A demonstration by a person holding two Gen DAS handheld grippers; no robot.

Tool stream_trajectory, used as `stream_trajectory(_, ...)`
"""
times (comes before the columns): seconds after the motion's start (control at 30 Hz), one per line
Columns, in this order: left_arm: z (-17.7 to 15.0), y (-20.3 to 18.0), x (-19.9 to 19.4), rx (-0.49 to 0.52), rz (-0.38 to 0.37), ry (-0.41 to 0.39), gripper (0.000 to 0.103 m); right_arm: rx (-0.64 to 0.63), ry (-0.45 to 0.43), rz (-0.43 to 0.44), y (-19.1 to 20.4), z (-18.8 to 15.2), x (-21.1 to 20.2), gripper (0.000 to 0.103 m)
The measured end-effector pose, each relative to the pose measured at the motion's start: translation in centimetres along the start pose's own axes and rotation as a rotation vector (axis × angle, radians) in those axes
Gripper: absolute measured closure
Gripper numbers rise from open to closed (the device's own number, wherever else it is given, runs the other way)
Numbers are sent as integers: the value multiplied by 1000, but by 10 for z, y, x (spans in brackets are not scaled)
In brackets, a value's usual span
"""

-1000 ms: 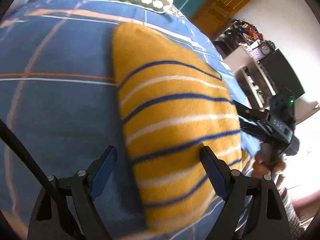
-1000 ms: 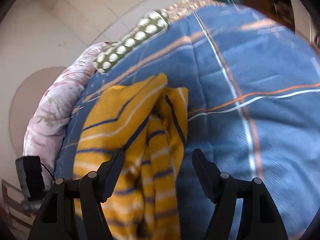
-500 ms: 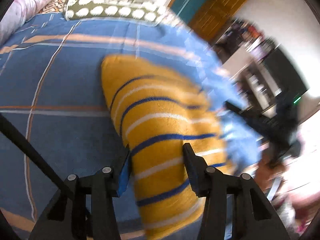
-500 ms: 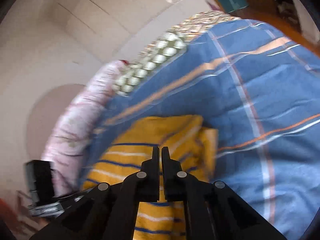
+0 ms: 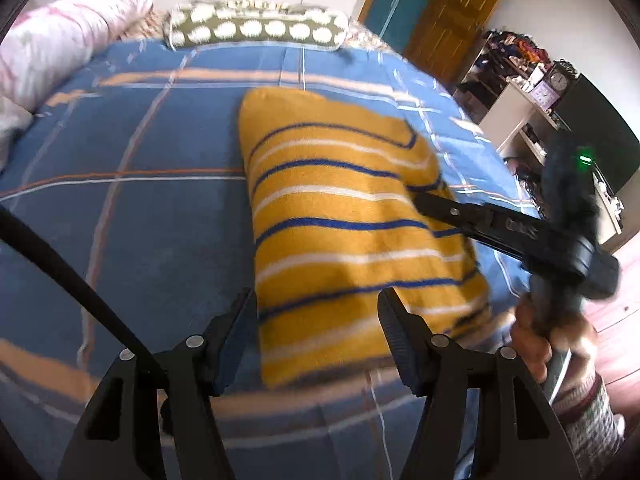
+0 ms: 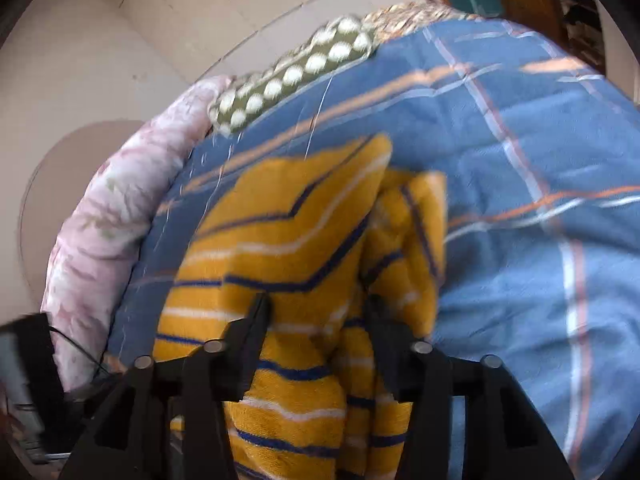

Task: Fold small clothes

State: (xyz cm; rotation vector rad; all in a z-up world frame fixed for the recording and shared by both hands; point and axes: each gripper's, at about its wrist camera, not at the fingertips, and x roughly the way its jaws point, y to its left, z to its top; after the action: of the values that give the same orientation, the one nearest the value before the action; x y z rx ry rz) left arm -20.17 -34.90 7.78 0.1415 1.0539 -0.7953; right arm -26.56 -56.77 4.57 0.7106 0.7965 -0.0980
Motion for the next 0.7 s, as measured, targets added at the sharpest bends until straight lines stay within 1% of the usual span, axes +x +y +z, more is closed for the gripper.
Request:
stream_trajectory(0.03, -6, 0, -11, 0, 11, -13, 36, 20, -12, 17, -4, 0, -6, 81)
stream_trajectory(0.07, -10, 0, -20, -8, 21, -22, 31, 36, -22, 11, -8, -1, -13, 84)
stream_trajectory(0.17, -26, 8, -40, -41, 28, -47, 30, 50, -29, -72, -20, -7, -21, 90)
stream_trajectory(0.23, -37, 19, -48, -74, 35, -40, 30, 56, -5, -106, -27, -12, -15, 90)
stream_trajectory(0.27, -44, 23, -51, -98, 34, -29, 30, 48, -2, -124, -28, -12, -11, 90)
stream_trajectory(0.3, -49, 29, -57, -115, 31, -20, 30, 32, -5, -145, -27, -11, -11, 85)
stream_trajectory(0.37, -60, 34, -64, -145, 26, -14, 30, -1, 10, -172, -21, -9, -11, 81)
stream_trajectory(0.4, -66, 38, -71, -159, 26, -21, 30, -13, 3, -189, -16, -9, -16, 78)
stream_trajectory(0.43, -71, 39, -77, -163, 32, -30, 30, -20, -12, -198, -11, -9, -22, 77)
stream_trajectory(0.47, -77, 41, -85, -159, 55, -46, 30, -34, -44, -213, -4, -9, -34, 77)
stream_trajectory(0.53, -85, 43, -95, -147, 101, -77, 29, -71, -127, -237, 15, -16, -57, 77)
stream_trajectory(0.6, -90, 41, -107, -127, 153, -124, 28, -103, -157, -199, 36, -19, -65, 77)
stream_trajectory(0.63, -91, 40, -111, -119, 171, -142, 27, -114, -155, -177, 43, -21, -64, 77)
stream_trajectory(0.7, -96, 36, -123, -107, 212, -193, 26, -147, -120, -119, 61, -25, -53, 78)
